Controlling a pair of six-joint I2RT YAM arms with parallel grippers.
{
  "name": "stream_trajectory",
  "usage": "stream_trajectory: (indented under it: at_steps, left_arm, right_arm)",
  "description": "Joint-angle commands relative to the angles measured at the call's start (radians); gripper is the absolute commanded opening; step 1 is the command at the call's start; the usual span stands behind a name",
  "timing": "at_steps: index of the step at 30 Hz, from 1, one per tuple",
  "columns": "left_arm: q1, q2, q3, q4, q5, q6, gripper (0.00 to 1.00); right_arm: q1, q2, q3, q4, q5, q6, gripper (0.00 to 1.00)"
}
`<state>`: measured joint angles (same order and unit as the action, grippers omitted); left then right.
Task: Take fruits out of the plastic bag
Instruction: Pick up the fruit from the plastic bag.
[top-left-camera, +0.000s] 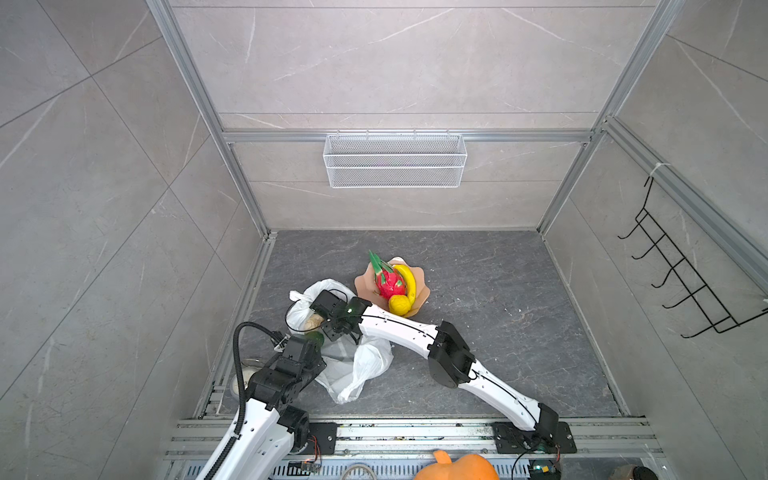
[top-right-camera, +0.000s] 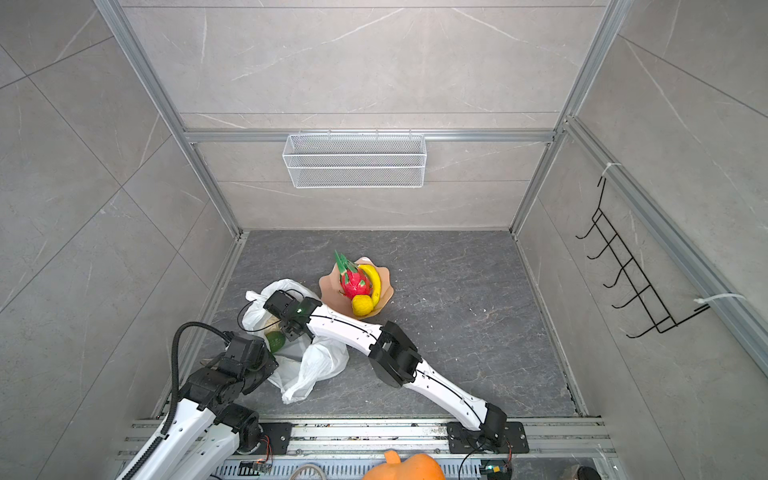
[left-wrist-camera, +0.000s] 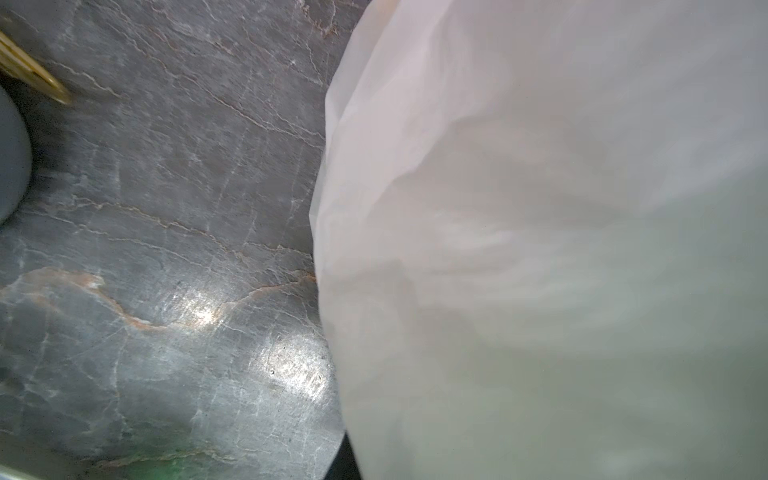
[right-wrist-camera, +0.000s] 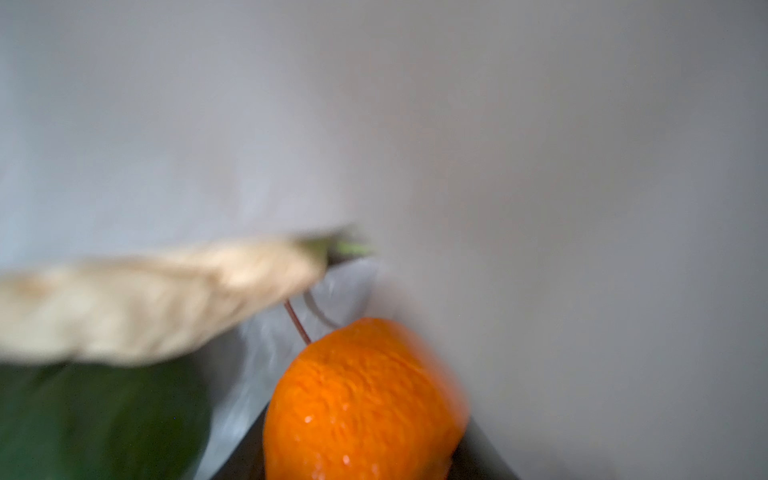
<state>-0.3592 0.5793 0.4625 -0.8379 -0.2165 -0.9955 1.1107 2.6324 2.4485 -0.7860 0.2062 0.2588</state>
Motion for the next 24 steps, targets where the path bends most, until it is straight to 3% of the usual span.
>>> stream_trajectory:
  at_steps: [1, 14, 24]
  left_arm:
    - [0.004, -0.007, 0.028, -0.015, -0.021, 0.003, 0.0]
    - [0.005, -0.014, 0.025, -0.007, -0.02, 0.006, 0.0]
    - [0.005, 0.006, 0.04, -0.001, -0.016, 0.016, 0.0]
  right_arm:
    - [0.034, -0.195, -0.152, 0.114, 0.016, -0.013, 0.41]
    - [0.07, -0.718, -0.74, 0.285, -0.018, 0.046, 0.42]
    - [0.072, -1.034, -0.941, 0.247, -0.07, 0.093, 0.43]
